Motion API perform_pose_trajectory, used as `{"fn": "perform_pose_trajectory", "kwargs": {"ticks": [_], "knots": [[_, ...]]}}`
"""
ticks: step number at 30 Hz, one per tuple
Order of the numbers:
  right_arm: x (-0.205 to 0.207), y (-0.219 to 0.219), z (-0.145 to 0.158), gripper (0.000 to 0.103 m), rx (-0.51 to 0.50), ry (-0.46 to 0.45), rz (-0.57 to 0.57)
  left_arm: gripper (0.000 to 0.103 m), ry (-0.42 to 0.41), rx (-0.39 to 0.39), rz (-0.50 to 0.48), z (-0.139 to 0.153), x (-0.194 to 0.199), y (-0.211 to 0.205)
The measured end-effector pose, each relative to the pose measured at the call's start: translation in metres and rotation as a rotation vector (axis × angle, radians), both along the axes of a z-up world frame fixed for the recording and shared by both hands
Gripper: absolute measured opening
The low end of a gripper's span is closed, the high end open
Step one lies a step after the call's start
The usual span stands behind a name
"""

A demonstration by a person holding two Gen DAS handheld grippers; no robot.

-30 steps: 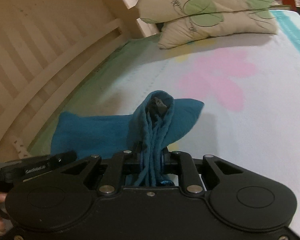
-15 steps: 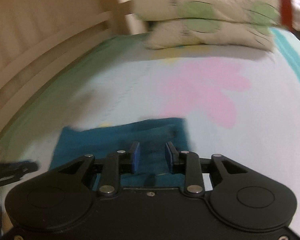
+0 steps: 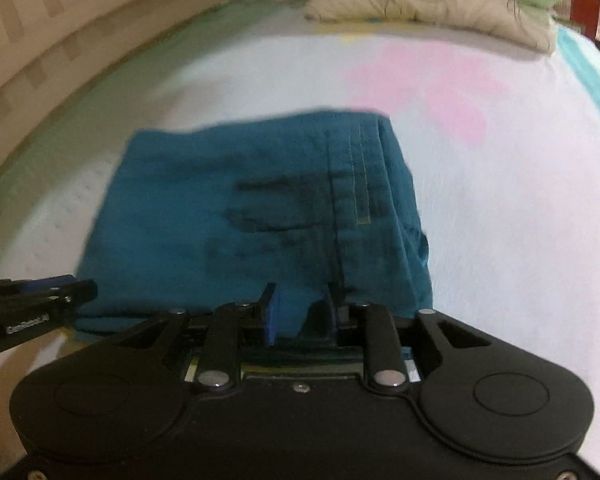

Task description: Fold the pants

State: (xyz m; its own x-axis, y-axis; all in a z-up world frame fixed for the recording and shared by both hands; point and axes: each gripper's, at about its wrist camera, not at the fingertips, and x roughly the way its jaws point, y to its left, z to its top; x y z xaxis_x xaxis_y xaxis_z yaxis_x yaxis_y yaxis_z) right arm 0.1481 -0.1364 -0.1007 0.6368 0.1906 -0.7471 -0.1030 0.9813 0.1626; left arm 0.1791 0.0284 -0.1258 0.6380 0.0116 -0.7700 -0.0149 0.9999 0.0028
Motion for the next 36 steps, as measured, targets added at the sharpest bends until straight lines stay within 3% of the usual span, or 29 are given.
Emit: {"fn": "perform_pose_trajectory", "kwargs": {"ticks": [6, 11, 17, 23, 30, 36], "knots": [[-0.039, 0.014, 0.024, 0.059, -0.08, -0.006, -0.026, 0.025, -0.042, 0.014, 0.051, 0.031, -0.037, 0.0], [-0.07, 0.023, 0.037, 0.059, -0.152, -0.022, -0.065, 0.026, -0.039, -0.002, 0.035, 0.041, -0.07, -0.004], [-0.098, 0.017, 0.056, 0.059, -0.09, -0.027, -0.069, 0.026, -0.07, -0.043, 0.058, 0.051, -0.107, -0.012], [-0.119, 0.017, 0.065, 0.059, -0.104, -0.042, -0.076, 0.026, -0.053, 0.028, 0.085, 0.058, -0.122, -0.024], [-0.139, 0.02, 0.069, 0.059, -0.131, -0.071, -0.081, 0.026, -0.02, 0.027, 0.097, 0.059, -0.138, -0.021], [-0.149, 0.021, 0.07, 0.059, -0.112, -0.09, -0.078, 0.026, -0.036, 0.089, 0.079, 0.06, -0.151, -0.026]]}}
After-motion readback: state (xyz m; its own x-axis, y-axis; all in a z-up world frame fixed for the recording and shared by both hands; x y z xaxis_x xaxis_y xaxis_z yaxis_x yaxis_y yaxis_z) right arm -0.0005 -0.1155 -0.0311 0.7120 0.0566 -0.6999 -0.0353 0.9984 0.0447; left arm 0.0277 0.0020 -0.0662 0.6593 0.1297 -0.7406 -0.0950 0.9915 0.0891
